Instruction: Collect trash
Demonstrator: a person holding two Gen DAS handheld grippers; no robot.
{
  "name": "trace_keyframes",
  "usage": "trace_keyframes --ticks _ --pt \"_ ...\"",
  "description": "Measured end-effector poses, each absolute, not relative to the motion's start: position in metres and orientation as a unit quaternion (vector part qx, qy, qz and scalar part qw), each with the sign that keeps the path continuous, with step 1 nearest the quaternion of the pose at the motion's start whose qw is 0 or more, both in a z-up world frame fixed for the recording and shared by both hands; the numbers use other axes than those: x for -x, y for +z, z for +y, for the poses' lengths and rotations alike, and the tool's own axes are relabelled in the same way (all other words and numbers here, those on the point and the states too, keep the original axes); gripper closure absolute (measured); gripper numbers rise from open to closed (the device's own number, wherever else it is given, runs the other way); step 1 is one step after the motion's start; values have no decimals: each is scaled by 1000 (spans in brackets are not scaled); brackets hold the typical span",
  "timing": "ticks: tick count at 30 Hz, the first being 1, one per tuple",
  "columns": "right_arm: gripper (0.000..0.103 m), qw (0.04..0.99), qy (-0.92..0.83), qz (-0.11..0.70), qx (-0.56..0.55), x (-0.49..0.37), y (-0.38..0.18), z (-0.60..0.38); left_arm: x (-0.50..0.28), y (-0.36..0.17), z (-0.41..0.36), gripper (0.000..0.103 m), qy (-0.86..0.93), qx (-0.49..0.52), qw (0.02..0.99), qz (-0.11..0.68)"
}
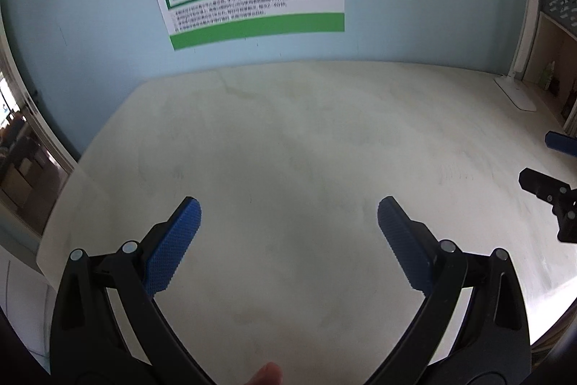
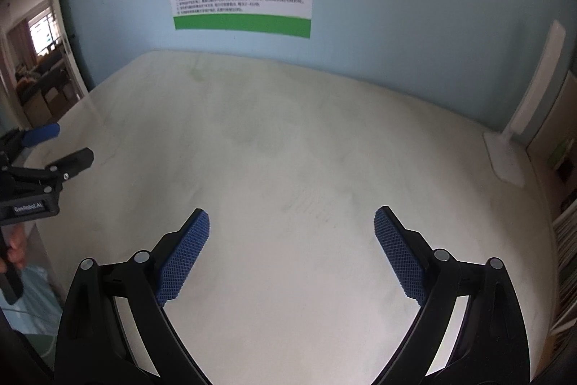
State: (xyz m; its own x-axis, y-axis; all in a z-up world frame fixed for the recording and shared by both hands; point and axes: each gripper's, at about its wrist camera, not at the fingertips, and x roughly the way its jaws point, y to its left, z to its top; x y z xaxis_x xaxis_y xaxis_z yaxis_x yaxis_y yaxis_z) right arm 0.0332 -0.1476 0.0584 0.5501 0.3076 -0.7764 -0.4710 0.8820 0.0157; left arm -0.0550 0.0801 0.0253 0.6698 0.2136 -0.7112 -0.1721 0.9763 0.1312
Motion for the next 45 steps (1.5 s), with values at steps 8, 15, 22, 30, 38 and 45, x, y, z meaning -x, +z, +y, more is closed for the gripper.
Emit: trace_keyframes --ticks 8,15,22,30,38,45 --pt "10 886 200 412 75 -35 52 -163 43 38 65 7 110 -12 917 383" --pt "10 890 160 424 40 -40 43 -177 34 36 56 7 106 -29 914 390" --pt "10 890 128 437 -11 -42 42 -186 30 28 54 7 90 -24 909 407" --pt "10 885 129 447 2 -41 36 -177 24 16 57 7 86 -10 902 422" --pt "10 883 137 449 6 -46 36 -175 20 11 63 7 86 7 898 430" --pt "10 883 141 447 11 -46 37 -176 25 10 59 7 99 -5 902 420"
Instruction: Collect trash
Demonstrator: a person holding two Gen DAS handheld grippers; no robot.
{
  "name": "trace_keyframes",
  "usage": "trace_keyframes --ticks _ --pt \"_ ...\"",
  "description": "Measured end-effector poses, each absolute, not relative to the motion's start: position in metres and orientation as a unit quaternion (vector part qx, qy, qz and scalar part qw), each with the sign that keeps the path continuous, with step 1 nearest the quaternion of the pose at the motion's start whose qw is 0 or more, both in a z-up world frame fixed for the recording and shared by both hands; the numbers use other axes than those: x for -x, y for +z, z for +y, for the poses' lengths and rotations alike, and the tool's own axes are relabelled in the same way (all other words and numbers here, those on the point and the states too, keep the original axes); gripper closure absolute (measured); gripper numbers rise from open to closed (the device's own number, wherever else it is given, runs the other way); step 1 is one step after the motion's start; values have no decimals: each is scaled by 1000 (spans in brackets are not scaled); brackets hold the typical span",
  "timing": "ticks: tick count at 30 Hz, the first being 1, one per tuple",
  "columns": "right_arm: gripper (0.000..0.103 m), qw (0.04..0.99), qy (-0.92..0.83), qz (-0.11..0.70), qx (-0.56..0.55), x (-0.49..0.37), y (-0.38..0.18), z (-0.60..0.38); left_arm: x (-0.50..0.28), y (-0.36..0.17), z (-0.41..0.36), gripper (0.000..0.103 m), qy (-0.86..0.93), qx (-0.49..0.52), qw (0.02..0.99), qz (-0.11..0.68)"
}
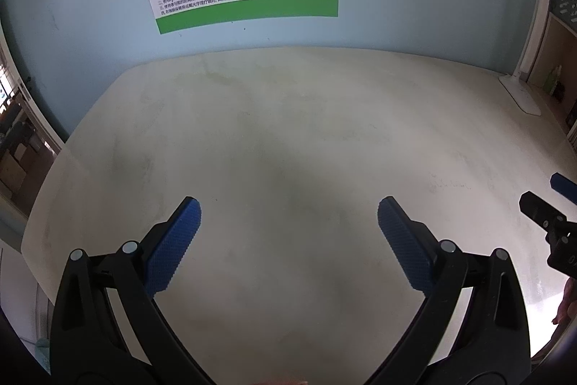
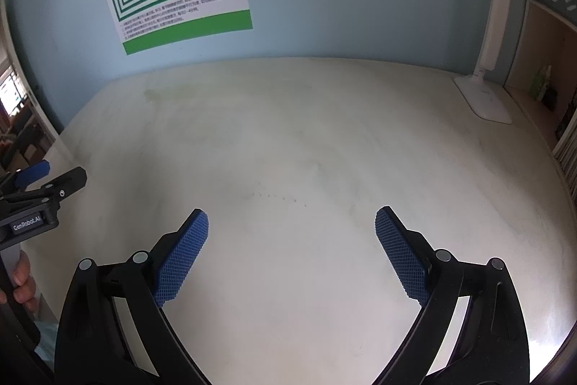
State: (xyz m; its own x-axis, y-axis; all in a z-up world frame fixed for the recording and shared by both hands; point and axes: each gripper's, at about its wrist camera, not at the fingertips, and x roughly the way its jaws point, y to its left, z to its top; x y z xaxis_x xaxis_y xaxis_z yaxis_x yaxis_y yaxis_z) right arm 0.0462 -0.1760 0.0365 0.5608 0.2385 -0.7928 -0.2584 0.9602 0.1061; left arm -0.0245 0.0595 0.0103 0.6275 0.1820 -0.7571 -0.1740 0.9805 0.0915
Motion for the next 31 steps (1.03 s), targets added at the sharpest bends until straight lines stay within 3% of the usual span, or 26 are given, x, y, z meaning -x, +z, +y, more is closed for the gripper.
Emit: trace_keyframes --ticks 31 --pt "10 884 129 450 4 -51 37 -180 17 2 53 7 80 -18 894 440"
